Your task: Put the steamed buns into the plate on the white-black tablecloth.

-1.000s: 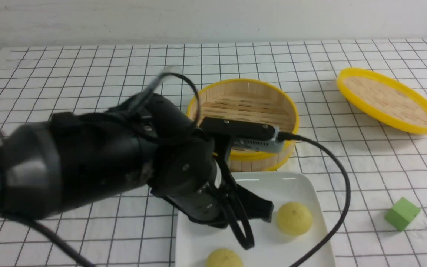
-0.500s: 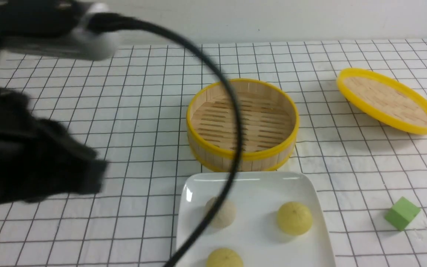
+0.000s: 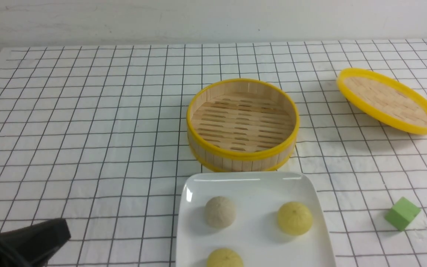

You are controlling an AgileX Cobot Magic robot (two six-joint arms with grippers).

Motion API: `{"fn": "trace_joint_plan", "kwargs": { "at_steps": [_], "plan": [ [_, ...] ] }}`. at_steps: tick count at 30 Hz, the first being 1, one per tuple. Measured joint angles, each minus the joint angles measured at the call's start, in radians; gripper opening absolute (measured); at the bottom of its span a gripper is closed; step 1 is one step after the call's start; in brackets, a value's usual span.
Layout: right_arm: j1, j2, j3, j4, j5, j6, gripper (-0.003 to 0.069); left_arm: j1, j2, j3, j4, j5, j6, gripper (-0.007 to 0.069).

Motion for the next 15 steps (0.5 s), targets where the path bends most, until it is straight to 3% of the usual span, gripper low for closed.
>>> {"fn": "trace_joint_plan", "kwargs": {
  "at_steps": [7, 15],
  "plan": [
    [0.0, 0.0, 0.0, 0.0, 0.0, 0.0, 0.0032, 0.0, -0.002, 0.076, 0.047, -0.012, -0.044, 0.0002],
    [0.0, 0.0, 0.0, 0.0, 0.0, 0.0, 0.0045, 0.0, -0.002, 0.084, 0.085, 0.151, -0.066, 0.0015]
  ]
}}
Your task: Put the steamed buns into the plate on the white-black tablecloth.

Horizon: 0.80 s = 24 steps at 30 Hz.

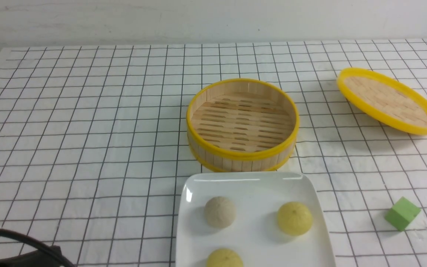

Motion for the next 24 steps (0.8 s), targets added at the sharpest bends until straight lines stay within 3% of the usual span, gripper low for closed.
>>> {"fn": "trace_joint_plan", "kwargs": {
  "at_steps": [6, 10, 14, 15, 16, 17, 19, 24],
  "plan": [
    [0.0, 0.0, 0.0, 0.0, 0.0, 0.0, 0.0052, 0.007, -0.004, 0.0, -0.004, -0.009, -0.001, 0.0019],
    [0.0, 0.0, 0.0, 0.0, -0.001, 0.0, 0.0057, 0.121, -0.04, 0.002, -0.075, -0.022, 0.05, 0.002],
    [0.0, 0.0, 0.0, 0.0, -0.001, 0.0, 0.0063, 0.375, -0.117, 0.062, -0.26, -0.115, 0.29, 0.002],
    [0.0, 0.0, 0.0, 0.0, -0.001, 0.0, 0.0063, 0.388, -0.125, 0.067, -0.28, -0.122, 0.305, 0.002],
    [0.0, 0.0, 0.0, 0.0, -0.001, 0.0, 0.0066, 0.516, -0.165, 0.122, -0.379, -0.201, 0.481, 0.002],
    [0.0, 0.0, 0.0, 0.0, -0.001, 0.0, 0.0067, 0.541, -0.168, 0.133, -0.388, -0.217, 0.497, 0.002],
    [0.0, 0.0, 0.0, 0.0, -0.001, 0.0, 0.0069, 0.654, -0.204, 0.191, -0.473, -0.3, 0.648, 0.0022],
    [0.0, 0.0, 0.0, 0.0, -0.001, 0.0, 0.0077, 0.844, -0.26, 0.313, -0.489, -0.348, 0.778, 0.0023]
  ]
}}
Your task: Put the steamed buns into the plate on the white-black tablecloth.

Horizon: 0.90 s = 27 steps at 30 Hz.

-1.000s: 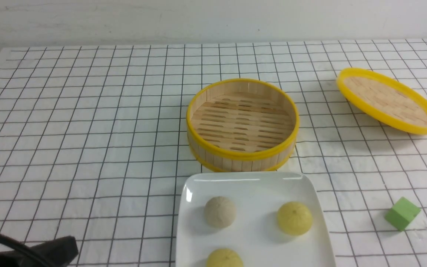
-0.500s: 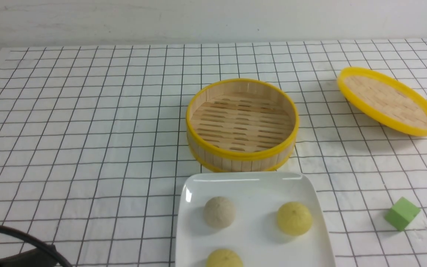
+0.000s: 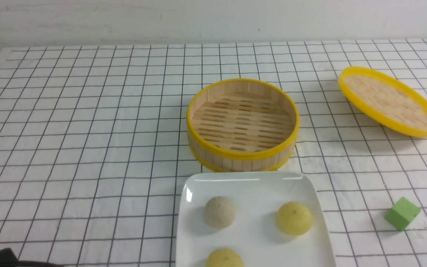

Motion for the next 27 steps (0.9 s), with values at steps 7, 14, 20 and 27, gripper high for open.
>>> {"fn": "trace_joint_plan", "kwargs": {
  "at_steps": [7, 14, 20, 27],
  "plan": [
    [0.0, 0.0, 0.0, 0.0, 0.0, 0.0, 0.0085, 0.027, -0.076, 0.025, 0.081, 0.037, 0.016, 0.003],
    [0.0, 0.0, 0.0, 0.0, 0.0, 0.0, 0.0095, 0.028, -0.076, 0.024, 0.088, 0.042, 0.017, 0.0034],
    [0.0, 0.0, 0.0, 0.0, 0.0, 0.0, 0.0096, 0.028, -0.076, 0.024, 0.088, 0.043, 0.017, 0.0039],
    [0.0, 0.0, 0.0, 0.0, 0.0, 0.0, 0.01, 0.028, -0.076, 0.024, 0.133, 0.047, 0.017, 0.0048]
  ]
}}
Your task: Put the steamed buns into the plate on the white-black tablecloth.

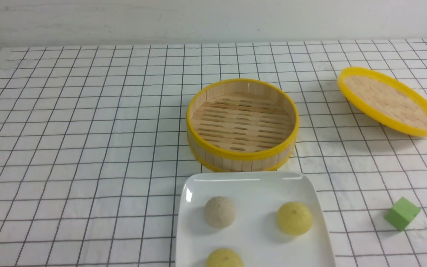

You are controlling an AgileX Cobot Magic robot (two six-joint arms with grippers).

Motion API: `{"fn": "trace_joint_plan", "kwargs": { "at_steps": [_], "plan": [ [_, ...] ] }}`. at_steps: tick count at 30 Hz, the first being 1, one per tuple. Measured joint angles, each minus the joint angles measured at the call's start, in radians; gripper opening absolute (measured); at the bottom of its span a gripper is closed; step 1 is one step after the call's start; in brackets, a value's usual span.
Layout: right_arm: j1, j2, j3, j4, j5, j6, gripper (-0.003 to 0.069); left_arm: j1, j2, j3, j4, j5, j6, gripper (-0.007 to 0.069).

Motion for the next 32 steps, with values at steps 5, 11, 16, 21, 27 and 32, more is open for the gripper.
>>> {"fn": "trace_joint_plan", "kwargs": {
  "at_steps": [5, 11, 16, 21, 27, 32],
  "plan": [
    [0.0, 0.0, 0.0, 0.0, 0.0, 0.0, 0.0108, 0.0, 0.0, 0.0, 0.022, 0.0, 0.0, 0.0051],
    [0.0, 0.0, 0.0, 0.0, 0.0, 0.0, 0.0115, 0.0, 0.0, 0.0, 0.066, 0.004, 0.0, 0.0054],
    [0.0, 0.0, 0.0, 0.0, 0.0, 0.0, 0.0122, 0.0, 0.0, 0.0, 0.124, 0.007, 0.0, 0.0055],
    [0.0, 0.0, 0.0, 0.0, 0.0, 0.0, 0.0128, 0.0, 0.0, 0.0, 0.161, 0.011, 0.0, 0.0055],
    [0.0, 0.0, 0.0, 0.0, 0.0, 0.0, 0.0132, 0.0, 0.0, 0.0, 0.181, 0.014, 0.0, 0.0061],
    [0.0, 0.0, 0.0, 0.0, 0.0, 0.0, 0.0141, 0.0, 0.0, 0.0, 0.184, 0.015, 0.001, 0.0069]
  ]
}}
